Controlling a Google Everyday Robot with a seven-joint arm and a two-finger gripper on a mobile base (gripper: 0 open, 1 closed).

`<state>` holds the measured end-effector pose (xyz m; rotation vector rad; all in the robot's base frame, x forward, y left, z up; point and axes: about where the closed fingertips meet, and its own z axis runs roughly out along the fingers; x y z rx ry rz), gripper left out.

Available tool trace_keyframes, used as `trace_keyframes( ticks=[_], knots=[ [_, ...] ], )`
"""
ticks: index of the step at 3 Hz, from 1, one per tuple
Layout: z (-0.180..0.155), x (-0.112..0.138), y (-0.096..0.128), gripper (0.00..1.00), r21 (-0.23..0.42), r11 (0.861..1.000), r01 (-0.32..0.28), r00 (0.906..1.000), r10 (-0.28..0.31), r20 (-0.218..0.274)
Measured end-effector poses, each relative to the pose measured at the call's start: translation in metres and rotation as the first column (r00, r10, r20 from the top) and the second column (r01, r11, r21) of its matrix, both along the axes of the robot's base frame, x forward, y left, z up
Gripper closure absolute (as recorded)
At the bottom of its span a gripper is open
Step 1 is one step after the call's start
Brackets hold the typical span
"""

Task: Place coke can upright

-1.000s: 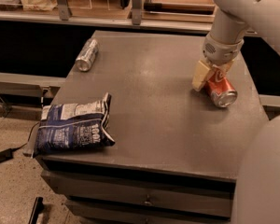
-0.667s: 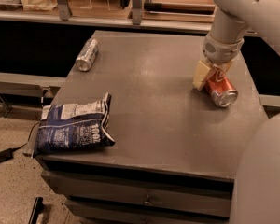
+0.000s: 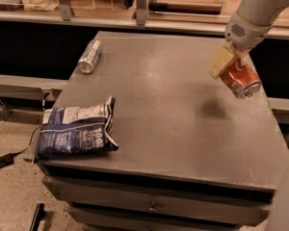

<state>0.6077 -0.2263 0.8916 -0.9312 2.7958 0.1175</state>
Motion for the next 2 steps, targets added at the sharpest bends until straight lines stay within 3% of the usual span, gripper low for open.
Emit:
trace_keyframes(
  ticks=[1, 2],
  knots=[
    [0.0291, -0.0147, 0.0035, 1.0, 0.061, 0.987, -0.15, 0.9813, 0.141, 0.131],
    [0.0275, -0.0134, 0.0035, 1.0, 0.054, 0.983, -0.177, 0.976, 0.169, 0.138]
  ],
)
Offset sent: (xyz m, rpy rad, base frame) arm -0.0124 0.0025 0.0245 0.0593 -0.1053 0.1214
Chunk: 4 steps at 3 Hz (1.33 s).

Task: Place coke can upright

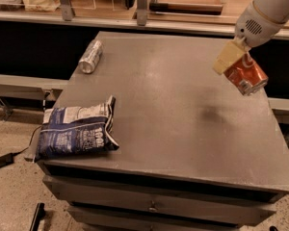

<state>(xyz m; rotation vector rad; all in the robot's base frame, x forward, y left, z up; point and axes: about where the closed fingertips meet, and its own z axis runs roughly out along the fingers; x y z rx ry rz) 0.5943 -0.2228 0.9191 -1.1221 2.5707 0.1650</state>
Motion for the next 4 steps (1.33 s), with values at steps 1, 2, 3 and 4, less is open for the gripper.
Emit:
trace_keyframes(
  ticks=[1, 2, 3, 4],
  knots=[
    [0.003, -0.005, 0.005, 1.0, 0.027, 1.0, -0.002, 0.9999, 0.002, 0.015],
    [0.024, -0.022, 0.029, 1.0, 0.096, 0.986, -0.138, 0.9775, 0.12, 0.174],
    [0.05, -0.046, 0.054, 1.0, 0.145, 0.95, -0.276, 0.9114, 0.21, 0.354],
    [0.078, -0.07, 0.068, 1.0, 0.215, 0.883, -0.418, 0.8136, 0.258, 0.521]
  ],
)
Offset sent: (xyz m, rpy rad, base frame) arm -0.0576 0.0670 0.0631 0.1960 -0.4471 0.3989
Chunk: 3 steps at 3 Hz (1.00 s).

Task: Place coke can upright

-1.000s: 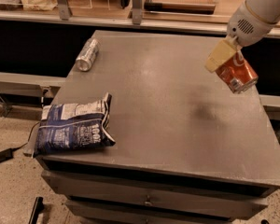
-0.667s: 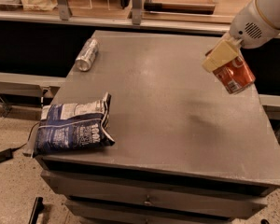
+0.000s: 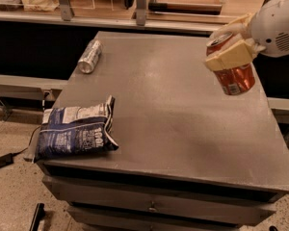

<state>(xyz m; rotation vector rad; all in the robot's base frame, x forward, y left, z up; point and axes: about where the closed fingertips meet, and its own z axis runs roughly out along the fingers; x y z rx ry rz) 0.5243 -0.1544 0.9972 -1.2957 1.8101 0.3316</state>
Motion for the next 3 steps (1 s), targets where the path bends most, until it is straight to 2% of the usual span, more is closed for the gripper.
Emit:
trace_keyframes(
  ticks=[1, 2, 3],
  knots=[
    [-0.003, 0.004, 0.002, 1.0, -0.004, 1.0, -0.008, 0.9999, 0.008, 0.007],
    [-0.036, 0.022, -0.004, 1.0, 0.232, 0.97, -0.074, 0.9972, 0.07, 0.026],
    [-0.038, 0.025, 0.007, 1.0, 0.497, 0.839, -0.22, 0.9744, 0.166, 0.151]
  ],
)
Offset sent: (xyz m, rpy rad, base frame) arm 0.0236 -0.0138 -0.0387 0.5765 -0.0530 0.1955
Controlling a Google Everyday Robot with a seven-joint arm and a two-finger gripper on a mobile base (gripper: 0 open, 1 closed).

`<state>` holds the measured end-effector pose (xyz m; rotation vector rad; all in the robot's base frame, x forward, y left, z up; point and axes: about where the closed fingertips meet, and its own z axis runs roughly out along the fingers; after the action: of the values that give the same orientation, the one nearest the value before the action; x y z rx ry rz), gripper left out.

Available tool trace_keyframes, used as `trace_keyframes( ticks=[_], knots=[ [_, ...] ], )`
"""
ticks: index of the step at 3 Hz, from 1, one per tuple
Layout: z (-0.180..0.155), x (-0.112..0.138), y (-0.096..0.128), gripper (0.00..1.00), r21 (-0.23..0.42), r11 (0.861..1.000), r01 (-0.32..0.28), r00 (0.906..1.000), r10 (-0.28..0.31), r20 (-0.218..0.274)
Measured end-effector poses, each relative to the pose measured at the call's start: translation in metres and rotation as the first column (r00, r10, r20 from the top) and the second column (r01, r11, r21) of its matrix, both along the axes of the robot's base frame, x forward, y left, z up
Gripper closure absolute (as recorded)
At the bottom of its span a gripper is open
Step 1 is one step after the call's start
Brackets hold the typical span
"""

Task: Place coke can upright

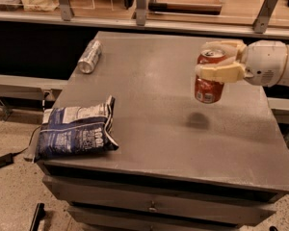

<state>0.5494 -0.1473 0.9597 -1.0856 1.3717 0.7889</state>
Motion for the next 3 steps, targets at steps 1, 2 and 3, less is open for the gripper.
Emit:
trace_keyframes(
  ticks=[1, 2, 3],
  knots=[
    [0.0024, 0.0001, 0.0017, 1.0, 0.002, 1.0, -0.001, 1.0, 0.001, 0.002],
    [-0.0004, 0.0016, -0.0009, 1.0, 0.079, 0.996, -0.038, 0.9946, 0.03, 0.099],
    [-0.0053, 0.0015, 0.0029, 1.0, 0.127, 0.987, -0.095, 0.9549, 0.054, 0.292]
  ],
)
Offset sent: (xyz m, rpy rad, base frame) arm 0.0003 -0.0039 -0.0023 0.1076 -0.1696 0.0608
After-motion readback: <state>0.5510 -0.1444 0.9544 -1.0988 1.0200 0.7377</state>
